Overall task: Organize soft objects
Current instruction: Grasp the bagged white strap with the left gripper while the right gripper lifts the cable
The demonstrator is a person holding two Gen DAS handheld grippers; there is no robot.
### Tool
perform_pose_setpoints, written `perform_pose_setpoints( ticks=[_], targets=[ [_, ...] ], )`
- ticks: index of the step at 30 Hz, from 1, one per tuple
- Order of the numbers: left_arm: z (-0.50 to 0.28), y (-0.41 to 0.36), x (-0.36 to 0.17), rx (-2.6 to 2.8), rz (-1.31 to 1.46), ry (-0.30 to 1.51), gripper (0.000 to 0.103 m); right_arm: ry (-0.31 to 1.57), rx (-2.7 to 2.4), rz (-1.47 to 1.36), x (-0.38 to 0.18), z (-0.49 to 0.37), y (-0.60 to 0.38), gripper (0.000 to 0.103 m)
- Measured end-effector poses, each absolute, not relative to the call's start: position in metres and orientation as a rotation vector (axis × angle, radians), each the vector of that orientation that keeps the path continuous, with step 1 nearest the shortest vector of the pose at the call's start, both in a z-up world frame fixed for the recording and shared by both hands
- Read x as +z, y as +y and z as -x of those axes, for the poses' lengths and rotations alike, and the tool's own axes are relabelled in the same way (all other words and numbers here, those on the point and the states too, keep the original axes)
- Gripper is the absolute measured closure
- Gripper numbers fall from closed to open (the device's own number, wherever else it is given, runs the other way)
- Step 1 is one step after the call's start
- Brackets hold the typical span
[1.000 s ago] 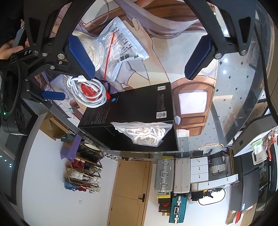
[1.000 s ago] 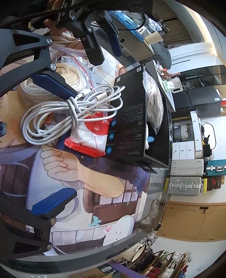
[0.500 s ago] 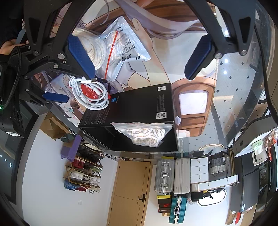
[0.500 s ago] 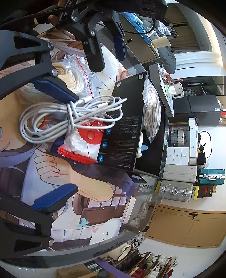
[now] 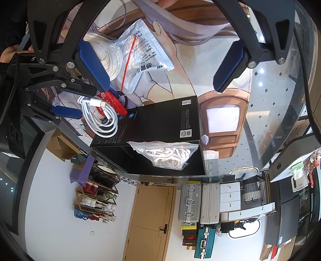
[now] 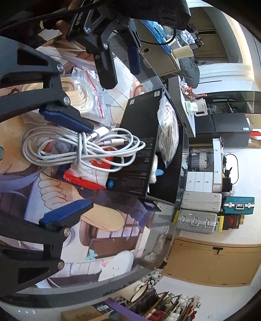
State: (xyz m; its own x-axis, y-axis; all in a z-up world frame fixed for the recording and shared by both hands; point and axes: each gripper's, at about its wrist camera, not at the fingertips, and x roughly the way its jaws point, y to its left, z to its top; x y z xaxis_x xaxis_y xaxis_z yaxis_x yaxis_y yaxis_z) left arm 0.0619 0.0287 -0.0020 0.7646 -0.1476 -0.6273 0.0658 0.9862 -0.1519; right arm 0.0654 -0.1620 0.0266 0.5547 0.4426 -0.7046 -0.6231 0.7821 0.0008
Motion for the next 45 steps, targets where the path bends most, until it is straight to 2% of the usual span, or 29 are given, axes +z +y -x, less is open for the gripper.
perform_pose_setpoints(
  ticks=[12,14,27,45],
  targets=[
    [-0.061,0.028,-0.004,-0.116,0.134,0.696,0.000,0.745,0.666,0.280,0.024,-0.059,-0.160,0.066],
    [-0.061,0.027,-0.004,-0.116,0.136,0.695,0.000,0.748,0.667,0.268,0.024,-0.060,-0.162,0.067],
    [-0.059,0.028,-0.003,-0.108,0.108,0.716,0.000,0.719,0.674,0.162,0.040,-0.057,-0.182,0.068],
    [-0.037,-0.021,0.003,-0.260,-0.010,0.766,0.000,0.703,0.658,0.138,0.046,-0.055,-0.197,0.068]
  ],
)
